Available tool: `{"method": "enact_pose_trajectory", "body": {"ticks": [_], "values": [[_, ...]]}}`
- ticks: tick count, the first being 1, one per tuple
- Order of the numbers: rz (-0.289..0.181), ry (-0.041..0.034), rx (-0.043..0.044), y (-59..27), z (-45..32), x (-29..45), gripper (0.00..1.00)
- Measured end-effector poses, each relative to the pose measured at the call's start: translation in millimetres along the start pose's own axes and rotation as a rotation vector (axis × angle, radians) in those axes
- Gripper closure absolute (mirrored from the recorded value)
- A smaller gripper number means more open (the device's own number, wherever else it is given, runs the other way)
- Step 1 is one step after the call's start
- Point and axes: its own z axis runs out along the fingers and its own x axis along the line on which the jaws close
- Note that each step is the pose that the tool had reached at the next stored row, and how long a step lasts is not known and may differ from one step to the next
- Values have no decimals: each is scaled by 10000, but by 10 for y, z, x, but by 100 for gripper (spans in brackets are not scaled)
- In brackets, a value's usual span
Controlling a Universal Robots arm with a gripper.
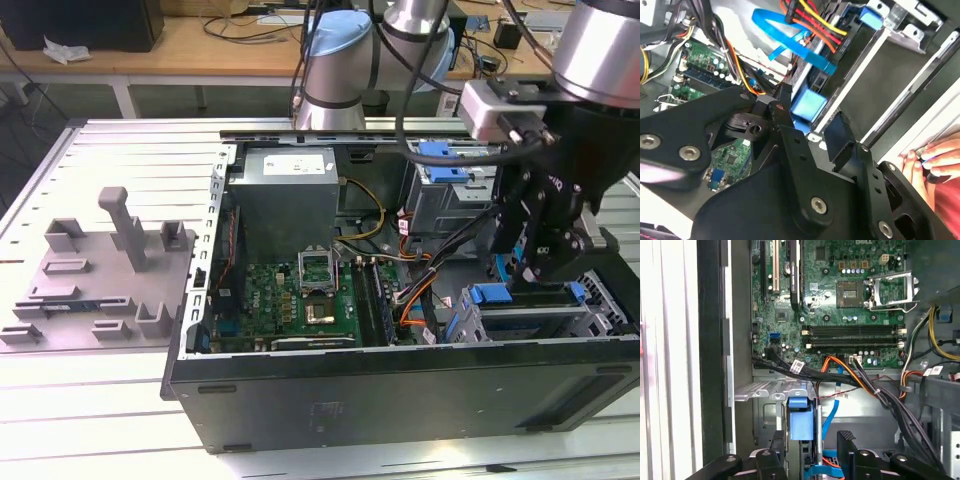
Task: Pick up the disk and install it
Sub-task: 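Insert the second disk wire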
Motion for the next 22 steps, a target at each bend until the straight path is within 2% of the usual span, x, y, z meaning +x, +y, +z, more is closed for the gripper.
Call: {"method": "enact_pose_trajectory", "body": {"ticks": [5,7,8,9,11,12,13,14,22], "values": [[-2,185,6,29,-115,-93,46],[-3,319,9,56,-129,-150,46],[-3,402,11,74,-132,-186,54],[-4,535,15,110,-136,-258,61],[-5,629,18,135,-138,-307,73],[-5,710,19,158,-140,-352,79],[-6,750,21,180,-142,-393,85],[-5,766,22,191,-143,-407,89],[-6,771,22,195,-143,-415,89]]}}
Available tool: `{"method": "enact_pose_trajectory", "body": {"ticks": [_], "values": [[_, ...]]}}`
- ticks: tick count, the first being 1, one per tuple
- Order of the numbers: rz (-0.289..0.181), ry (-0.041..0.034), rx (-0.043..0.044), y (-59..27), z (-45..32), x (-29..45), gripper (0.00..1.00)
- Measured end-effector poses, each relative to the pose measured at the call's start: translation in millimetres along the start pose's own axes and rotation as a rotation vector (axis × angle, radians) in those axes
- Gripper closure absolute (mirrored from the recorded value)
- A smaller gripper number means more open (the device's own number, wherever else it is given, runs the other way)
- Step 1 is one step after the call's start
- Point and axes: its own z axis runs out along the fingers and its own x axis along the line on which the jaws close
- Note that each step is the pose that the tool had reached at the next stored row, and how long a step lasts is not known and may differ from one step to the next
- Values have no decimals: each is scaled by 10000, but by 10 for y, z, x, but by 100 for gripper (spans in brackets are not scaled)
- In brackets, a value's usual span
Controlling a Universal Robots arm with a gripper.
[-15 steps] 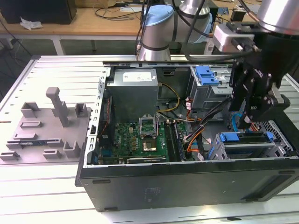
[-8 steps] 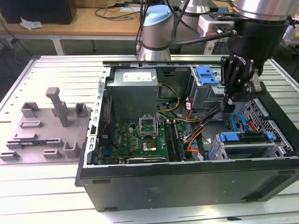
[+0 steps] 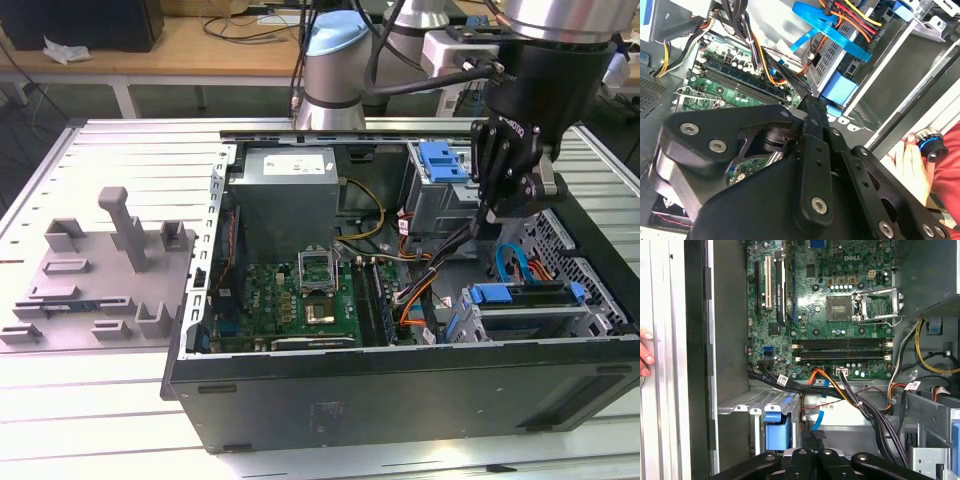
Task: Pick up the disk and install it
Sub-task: 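Insert the second disk wire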
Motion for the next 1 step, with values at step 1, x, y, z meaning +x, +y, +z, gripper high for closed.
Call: {"method": "enact_pose_trajectory", "body": {"ticks": [1], "values": [[0,0,0,0,0,0,89]]}}
